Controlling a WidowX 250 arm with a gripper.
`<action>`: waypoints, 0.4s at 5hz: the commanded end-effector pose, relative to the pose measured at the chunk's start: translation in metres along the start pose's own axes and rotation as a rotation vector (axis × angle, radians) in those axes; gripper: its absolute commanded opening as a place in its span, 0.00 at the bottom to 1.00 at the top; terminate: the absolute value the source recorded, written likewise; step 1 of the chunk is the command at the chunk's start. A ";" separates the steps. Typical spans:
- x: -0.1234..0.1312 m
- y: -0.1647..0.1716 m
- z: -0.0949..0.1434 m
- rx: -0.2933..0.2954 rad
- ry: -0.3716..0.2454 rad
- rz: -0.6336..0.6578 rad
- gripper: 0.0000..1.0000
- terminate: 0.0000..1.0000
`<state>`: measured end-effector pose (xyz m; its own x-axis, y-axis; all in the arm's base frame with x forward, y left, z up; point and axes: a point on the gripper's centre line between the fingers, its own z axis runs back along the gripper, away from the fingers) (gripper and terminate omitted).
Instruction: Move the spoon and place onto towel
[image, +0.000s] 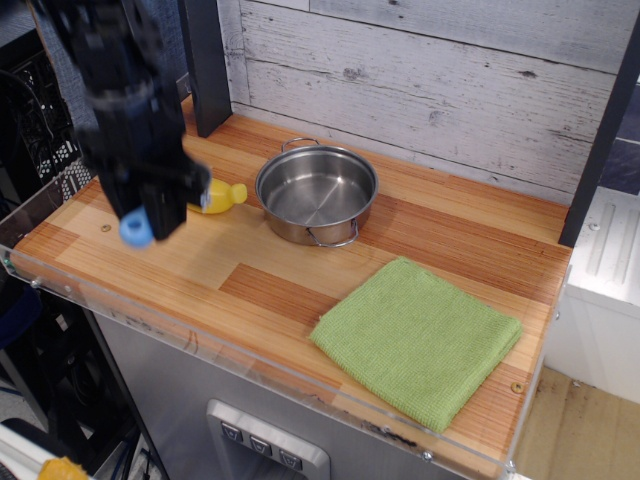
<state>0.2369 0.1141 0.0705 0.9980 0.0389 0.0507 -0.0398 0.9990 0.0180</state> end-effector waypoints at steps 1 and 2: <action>0.010 -0.064 0.037 -0.065 0.033 -0.082 0.00 0.00; 0.012 -0.105 0.033 -0.070 0.031 -0.182 0.00 0.00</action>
<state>0.2518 0.0045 0.0947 0.9887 -0.1501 -0.0037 0.1497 0.9875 -0.0487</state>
